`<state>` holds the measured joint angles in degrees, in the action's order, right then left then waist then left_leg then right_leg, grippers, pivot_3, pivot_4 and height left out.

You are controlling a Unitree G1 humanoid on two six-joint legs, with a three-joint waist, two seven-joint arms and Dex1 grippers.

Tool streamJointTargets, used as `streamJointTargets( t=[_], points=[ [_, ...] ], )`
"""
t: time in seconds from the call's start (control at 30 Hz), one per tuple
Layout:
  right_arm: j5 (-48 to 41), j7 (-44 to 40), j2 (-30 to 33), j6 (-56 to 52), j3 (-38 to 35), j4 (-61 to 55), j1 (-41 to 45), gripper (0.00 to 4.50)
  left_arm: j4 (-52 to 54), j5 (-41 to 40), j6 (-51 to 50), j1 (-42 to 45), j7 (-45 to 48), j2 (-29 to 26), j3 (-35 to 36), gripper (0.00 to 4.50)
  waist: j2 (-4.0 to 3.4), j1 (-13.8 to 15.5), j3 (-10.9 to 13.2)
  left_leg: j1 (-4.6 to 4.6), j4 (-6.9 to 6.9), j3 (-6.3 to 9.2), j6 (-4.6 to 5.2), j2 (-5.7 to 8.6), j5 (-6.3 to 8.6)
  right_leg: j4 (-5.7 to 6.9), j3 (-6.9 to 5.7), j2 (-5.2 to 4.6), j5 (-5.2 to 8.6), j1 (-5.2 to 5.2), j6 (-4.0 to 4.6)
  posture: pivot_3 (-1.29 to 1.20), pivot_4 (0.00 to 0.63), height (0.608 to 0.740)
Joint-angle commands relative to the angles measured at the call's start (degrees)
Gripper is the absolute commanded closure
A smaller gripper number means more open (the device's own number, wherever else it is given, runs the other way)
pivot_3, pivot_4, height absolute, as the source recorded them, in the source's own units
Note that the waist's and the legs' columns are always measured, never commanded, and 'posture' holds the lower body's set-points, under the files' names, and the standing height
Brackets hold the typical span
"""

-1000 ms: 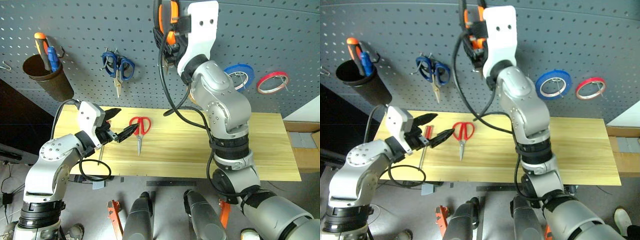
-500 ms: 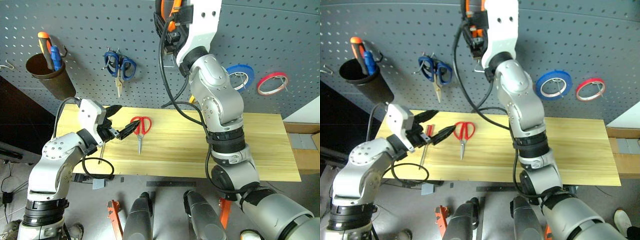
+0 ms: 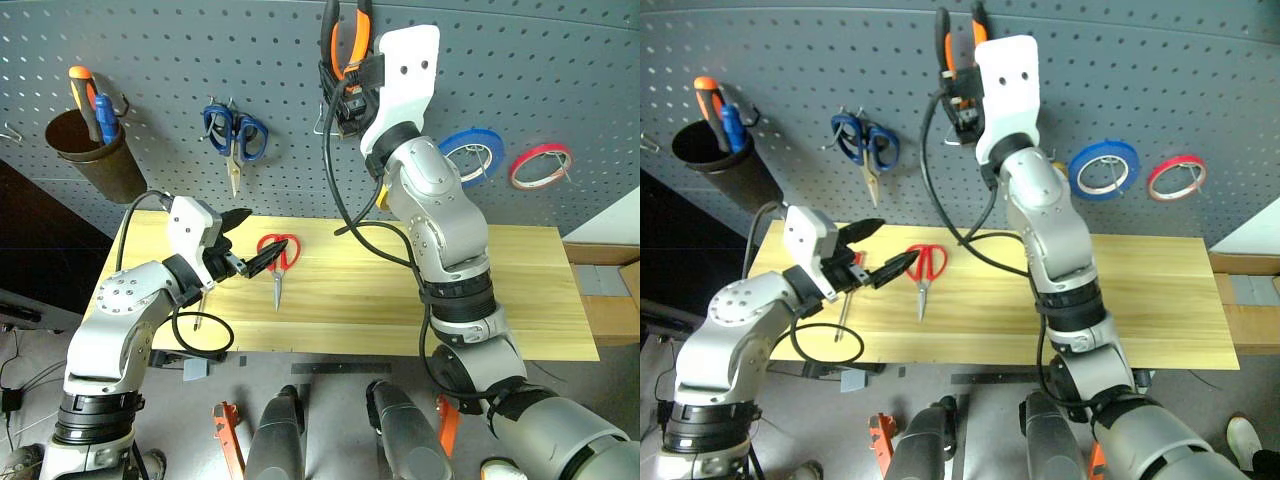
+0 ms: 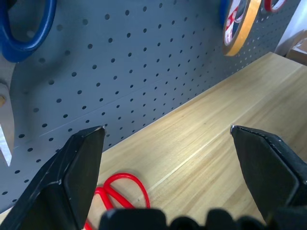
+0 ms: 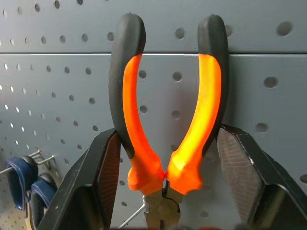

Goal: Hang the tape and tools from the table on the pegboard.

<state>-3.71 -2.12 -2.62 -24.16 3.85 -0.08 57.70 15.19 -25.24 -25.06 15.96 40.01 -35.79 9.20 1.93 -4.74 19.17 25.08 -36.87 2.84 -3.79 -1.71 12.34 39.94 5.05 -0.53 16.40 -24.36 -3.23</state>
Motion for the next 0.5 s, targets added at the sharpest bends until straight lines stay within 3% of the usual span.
streamJointTargets(
  t=[0.03,0.5],
  points=[
    [1.57,0.88,-0.72,3.64,0.93,-1.43,0.42,1.94,0.88,0.28,1.62,0.43,0.41,0.08,-0.03,0.00,0.00,0.00,0.00,0.00,0.00,-0.01,0.00,0.00,0.00,0.00,0.01,-0.01,0.00,0.00,0.00,-0.02,0.256,0.740],
    [8.65,7.73,-5.05,6.24,3.59,6.17,0.64,1.94,0.63,1.24,2.10,0.87,0.15,0.67,-0.70,0.00,0.03,0.01,-0.02,0.00,-0.01,0.00,0.00,0.01,0.00,0.02,0.00,-0.01,0.00,0.00,0.00,-0.02,0.263,0.740]
  ],
)
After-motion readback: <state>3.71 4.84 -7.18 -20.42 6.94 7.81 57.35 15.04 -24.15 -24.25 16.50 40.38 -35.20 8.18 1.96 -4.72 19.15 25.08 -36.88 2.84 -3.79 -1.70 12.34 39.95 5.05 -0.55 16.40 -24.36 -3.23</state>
